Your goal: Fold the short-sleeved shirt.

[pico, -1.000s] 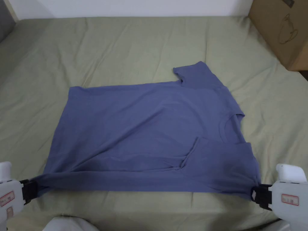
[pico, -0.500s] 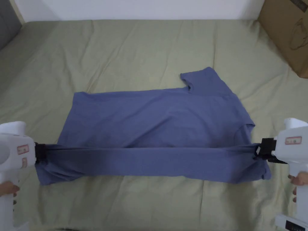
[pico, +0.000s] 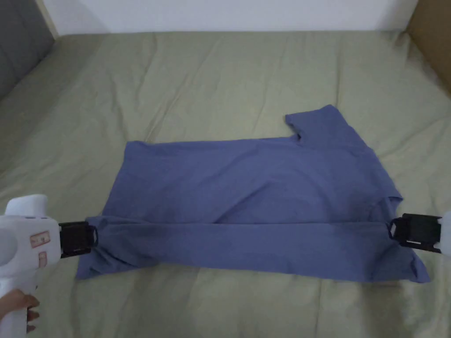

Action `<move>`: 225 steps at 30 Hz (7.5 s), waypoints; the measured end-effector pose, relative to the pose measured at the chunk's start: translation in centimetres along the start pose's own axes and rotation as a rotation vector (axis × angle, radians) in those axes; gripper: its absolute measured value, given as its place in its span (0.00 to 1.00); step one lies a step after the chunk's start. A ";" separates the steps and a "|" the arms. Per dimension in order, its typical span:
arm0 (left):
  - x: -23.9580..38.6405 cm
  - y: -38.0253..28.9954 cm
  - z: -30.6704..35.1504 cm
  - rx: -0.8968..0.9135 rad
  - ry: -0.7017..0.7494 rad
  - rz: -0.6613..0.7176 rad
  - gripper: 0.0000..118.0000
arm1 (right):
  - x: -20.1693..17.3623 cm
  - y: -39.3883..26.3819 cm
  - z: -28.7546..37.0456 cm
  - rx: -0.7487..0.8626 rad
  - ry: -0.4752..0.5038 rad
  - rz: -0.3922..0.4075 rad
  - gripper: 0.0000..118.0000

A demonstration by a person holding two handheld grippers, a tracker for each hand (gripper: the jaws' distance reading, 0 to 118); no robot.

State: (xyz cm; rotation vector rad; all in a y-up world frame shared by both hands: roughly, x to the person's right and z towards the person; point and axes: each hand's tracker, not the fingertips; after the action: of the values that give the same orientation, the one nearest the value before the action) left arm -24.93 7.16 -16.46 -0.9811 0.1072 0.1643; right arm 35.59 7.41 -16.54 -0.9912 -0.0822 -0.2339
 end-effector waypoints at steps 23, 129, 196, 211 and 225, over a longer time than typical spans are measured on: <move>-0.9 -3.2 -5.1 -0.099 0.042 0.023 0.64 | -2.5 -8.6 1.4 -0.091 0.095 -0.026 0.00; 5.1 15.1 -14.2 -0.019 -0.019 0.048 0.86 | -3.1 16.4 -16.6 -0.183 0.048 0.086 0.04; -6.8 -9.2 6.1 0.036 -0.182 0.347 0.04 | -16.2 -11.5 6.0 0.123 0.251 0.313 0.07; -12.6 -9.3 -5.3 -0.064 -0.454 0.727 0.95 | -20.4 -12.5 2.5 -0.064 0.289 0.383 0.07; -10.9 -8.4 -4.8 -0.075 -0.380 0.684 0.06 | -19.1 -13.1 0.8 -0.142 0.256 0.354 0.07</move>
State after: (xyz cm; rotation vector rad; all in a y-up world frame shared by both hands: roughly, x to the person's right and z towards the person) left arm -34.17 -2.40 -10.41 -0.9406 0.0838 0.9828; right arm 14.02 4.23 -8.71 -1.0909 0.3461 -0.0400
